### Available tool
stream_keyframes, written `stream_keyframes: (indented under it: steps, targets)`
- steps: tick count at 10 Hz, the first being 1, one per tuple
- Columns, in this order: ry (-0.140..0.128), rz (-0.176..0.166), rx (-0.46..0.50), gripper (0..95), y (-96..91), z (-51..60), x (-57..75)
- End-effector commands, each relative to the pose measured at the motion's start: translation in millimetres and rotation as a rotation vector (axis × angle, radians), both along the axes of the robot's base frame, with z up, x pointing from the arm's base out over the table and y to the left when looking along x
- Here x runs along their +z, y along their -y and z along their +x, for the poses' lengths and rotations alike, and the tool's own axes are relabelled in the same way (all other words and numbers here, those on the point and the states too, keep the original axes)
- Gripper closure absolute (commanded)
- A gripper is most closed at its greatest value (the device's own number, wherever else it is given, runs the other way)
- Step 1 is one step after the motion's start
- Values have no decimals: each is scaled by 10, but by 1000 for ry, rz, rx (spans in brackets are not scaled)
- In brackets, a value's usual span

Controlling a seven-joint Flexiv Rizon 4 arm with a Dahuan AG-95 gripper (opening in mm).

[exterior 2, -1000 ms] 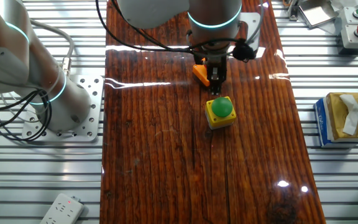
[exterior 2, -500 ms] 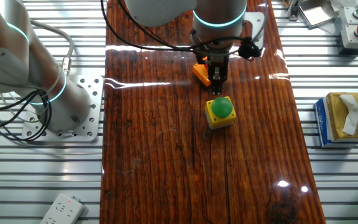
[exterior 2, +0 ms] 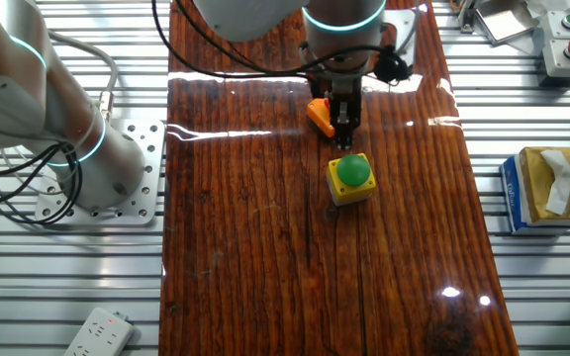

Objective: Press three buttons from left to right in sequence

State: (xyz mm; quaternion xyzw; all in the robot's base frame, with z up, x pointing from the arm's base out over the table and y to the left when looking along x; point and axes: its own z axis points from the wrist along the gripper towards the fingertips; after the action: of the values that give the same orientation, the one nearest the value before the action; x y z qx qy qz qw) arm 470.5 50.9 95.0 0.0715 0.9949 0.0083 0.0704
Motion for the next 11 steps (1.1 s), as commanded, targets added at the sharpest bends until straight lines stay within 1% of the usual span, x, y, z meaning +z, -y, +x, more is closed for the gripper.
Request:
stream_keyframes:
  steps: [1, 2, 3, 4, 6, 7, 8, 9, 10, 11]
  targets:
    - [-27, 13, 50, 190, -12, -4, 9]
    - [-32, 3, 72, 190, -12, -4, 9]
    - [-37, 2, 91, 190, -12, -4, 9]
    - [-50, 1, 104, 190, -13, -5, 13]
    - [-55, 0, 112, 190, -17, -1, 26]
    - [-58, 5, 106, 190, -39, -11, 31]
    - [-51, 10, 81, 190, -113, -38, 21]
    - [-48, 11, 35, 190, -203, -78, 14]
    - [-51, 9, 23, 190, -225, -89, 12]
    - [-50, 14, 13, 190, -230, -102, 3]
